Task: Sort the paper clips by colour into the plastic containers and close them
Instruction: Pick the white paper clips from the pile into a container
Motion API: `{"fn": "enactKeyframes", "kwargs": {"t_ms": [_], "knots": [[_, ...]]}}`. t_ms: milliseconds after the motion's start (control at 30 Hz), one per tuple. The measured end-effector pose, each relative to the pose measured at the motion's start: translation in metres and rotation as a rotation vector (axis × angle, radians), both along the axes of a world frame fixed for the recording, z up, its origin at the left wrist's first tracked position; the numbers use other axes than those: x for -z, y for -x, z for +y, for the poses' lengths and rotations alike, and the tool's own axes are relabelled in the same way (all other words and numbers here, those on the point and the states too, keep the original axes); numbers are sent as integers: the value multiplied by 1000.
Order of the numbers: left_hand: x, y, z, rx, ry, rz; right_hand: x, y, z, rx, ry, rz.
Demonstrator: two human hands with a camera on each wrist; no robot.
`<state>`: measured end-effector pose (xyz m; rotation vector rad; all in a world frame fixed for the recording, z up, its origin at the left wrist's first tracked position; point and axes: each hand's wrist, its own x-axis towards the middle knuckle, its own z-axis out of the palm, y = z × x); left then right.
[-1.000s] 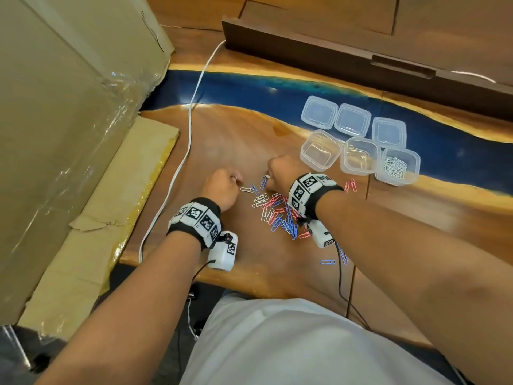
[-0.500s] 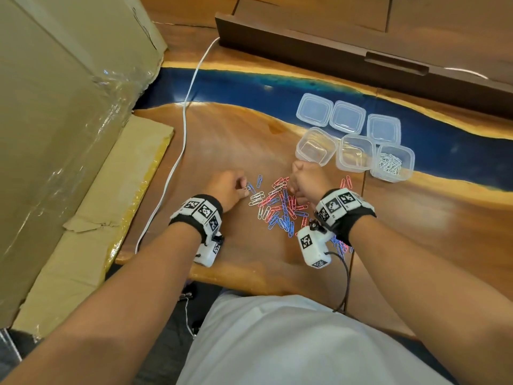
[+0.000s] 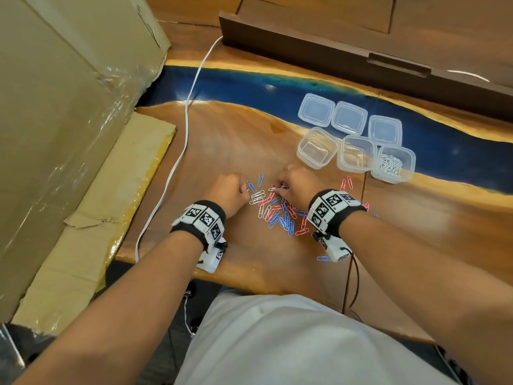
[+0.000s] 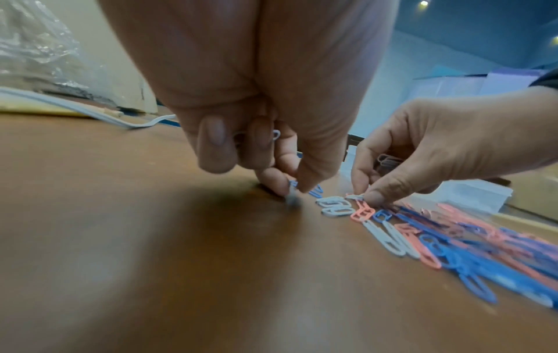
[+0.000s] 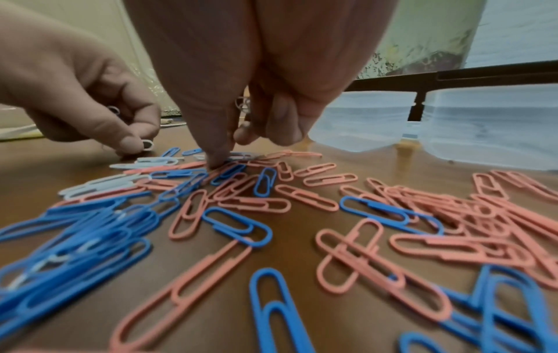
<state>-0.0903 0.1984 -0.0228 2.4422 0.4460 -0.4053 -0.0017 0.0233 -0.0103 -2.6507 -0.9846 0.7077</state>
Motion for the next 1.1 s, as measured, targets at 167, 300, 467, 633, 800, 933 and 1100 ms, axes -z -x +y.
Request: {"fn": "enactKeyframes", "kwargs": {"t_ms": [167, 300, 467, 633, 800, 933, 1100], "knots": [[-5, 5, -12, -230, 447, 63, -1, 1, -3, 3, -19, 6], [-11, 9, -11, -411, 830, 138, -8, 7, -15, 385, -300, 228], [-19, 5, -10, -614, 1074, 178, -20, 28, -28, 873, -749, 864], [-13, -2, -19, -125, 345, 45, -21, 47, -34, 867, -819, 986], [-8, -4, -22, 163, 18, -13, -18, 56, -43, 863, -879, 1144], [-7, -5, -22, 209, -50, 25, -12, 59, -49, 862, -888, 1171], [-4, 3, -20, 156, 13, 23, -13, 59, -46, 871, -727, 1024]]}}
